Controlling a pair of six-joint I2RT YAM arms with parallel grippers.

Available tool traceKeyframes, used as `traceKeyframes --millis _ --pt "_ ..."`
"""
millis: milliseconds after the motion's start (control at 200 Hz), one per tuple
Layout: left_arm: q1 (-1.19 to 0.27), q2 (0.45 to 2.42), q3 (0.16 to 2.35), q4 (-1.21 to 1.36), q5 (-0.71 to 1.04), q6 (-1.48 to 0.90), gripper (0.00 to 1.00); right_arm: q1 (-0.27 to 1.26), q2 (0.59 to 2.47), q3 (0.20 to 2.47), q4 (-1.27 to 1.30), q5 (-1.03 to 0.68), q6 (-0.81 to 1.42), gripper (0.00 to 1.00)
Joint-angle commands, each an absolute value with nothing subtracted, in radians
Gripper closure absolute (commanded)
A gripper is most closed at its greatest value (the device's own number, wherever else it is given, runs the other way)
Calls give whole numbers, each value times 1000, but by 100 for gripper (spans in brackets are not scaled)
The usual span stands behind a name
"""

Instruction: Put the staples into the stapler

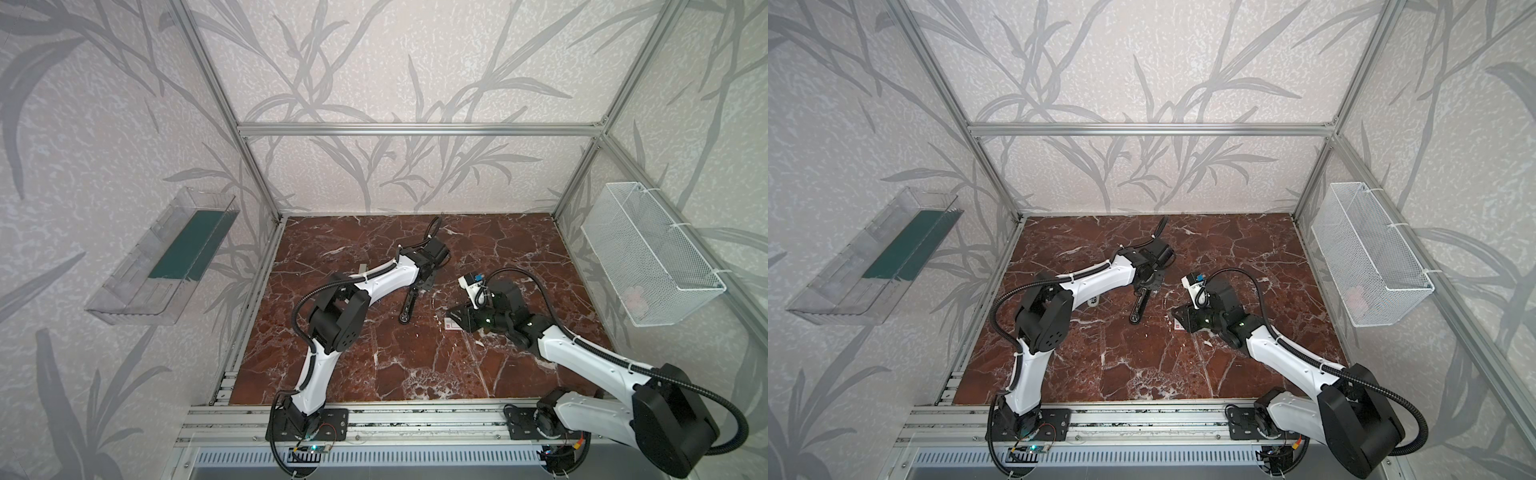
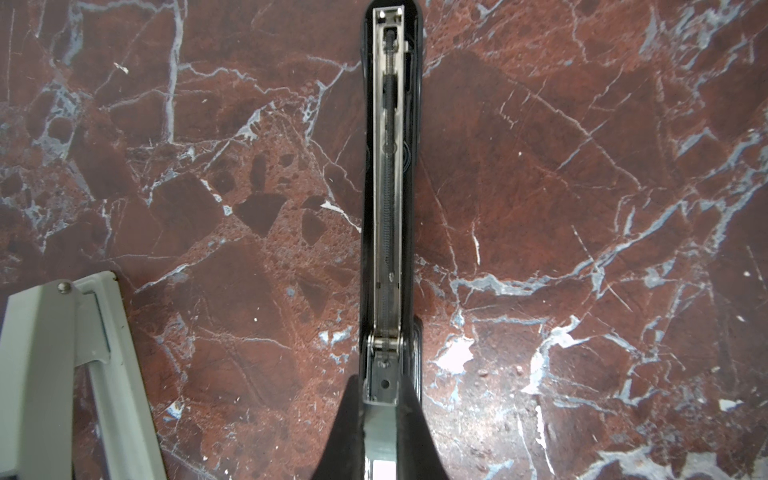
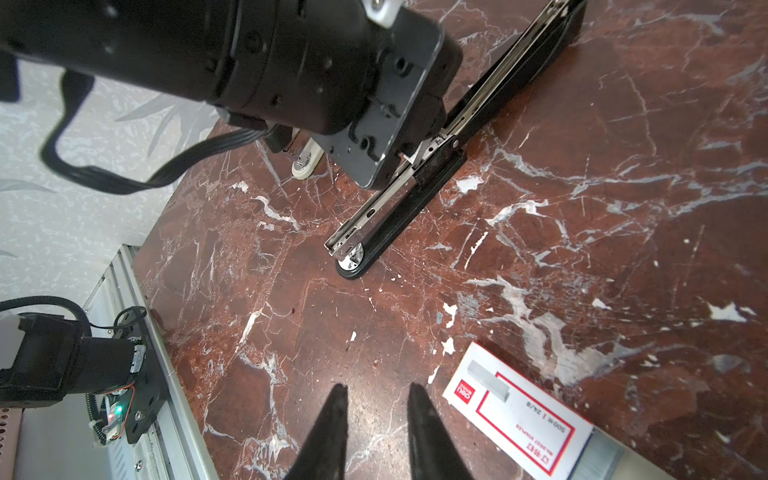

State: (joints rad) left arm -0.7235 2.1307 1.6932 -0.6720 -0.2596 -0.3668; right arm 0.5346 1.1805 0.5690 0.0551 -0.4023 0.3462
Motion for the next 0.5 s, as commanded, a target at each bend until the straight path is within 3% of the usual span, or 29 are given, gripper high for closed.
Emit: traceKeyframes --millis 0,495 --pt "-720 2141 1669 -677 -262 -371 90 530 1175 583 60 -411 338 73" --pt "-720 2119 1598 -660 -255 -385 90 528 1176 582 65 -412 340 73"
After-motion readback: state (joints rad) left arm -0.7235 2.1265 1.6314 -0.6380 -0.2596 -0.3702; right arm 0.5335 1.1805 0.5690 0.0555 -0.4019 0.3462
